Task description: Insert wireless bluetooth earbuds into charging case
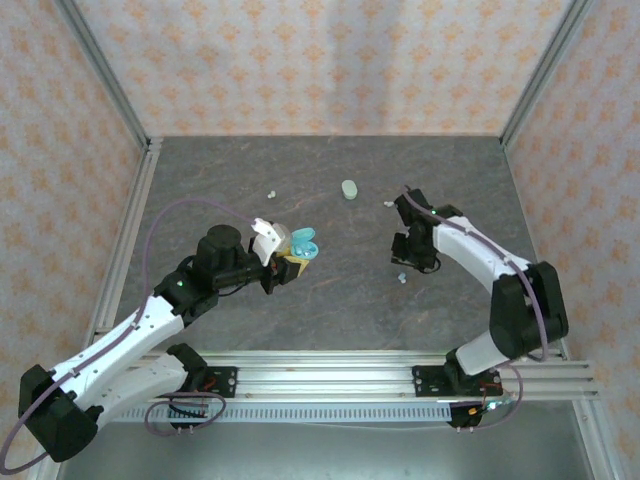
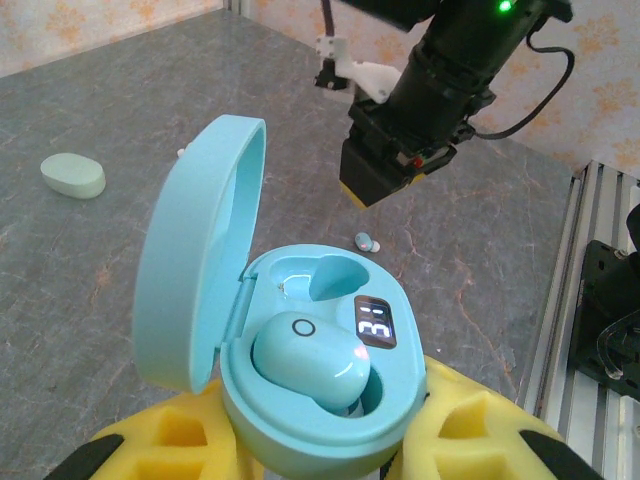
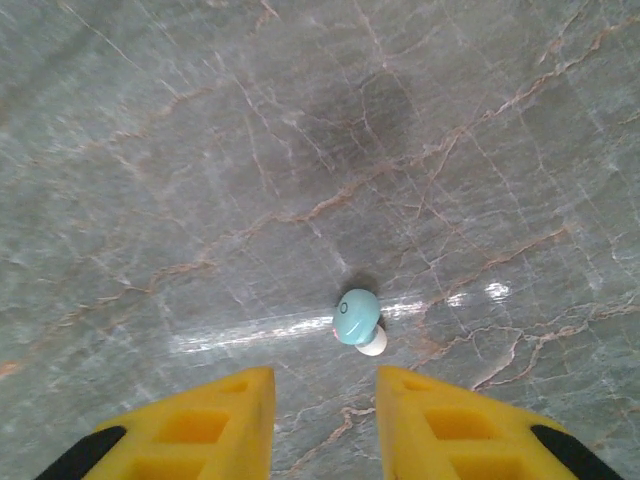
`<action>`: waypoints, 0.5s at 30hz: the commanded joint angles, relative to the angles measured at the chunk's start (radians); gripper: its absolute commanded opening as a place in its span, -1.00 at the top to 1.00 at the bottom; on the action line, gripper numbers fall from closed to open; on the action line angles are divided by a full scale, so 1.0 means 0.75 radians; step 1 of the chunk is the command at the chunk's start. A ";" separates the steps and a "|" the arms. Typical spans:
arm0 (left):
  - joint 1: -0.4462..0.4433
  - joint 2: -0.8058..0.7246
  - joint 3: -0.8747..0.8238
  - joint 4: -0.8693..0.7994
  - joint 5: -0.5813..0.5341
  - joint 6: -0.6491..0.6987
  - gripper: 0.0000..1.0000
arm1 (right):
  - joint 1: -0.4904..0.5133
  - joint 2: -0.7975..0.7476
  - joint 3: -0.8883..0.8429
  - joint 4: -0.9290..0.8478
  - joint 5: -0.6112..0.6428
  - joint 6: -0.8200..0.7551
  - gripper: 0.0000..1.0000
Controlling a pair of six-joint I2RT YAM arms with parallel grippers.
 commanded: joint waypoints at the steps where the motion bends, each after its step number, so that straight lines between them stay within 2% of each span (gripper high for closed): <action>1: -0.012 -0.021 0.055 -0.022 -0.021 0.021 0.92 | 0.033 0.074 0.051 -0.113 0.112 -0.022 0.34; 15: -0.011 -0.027 0.062 -0.056 -0.034 0.037 0.92 | 0.068 0.231 0.089 -0.062 0.105 -0.019 0.35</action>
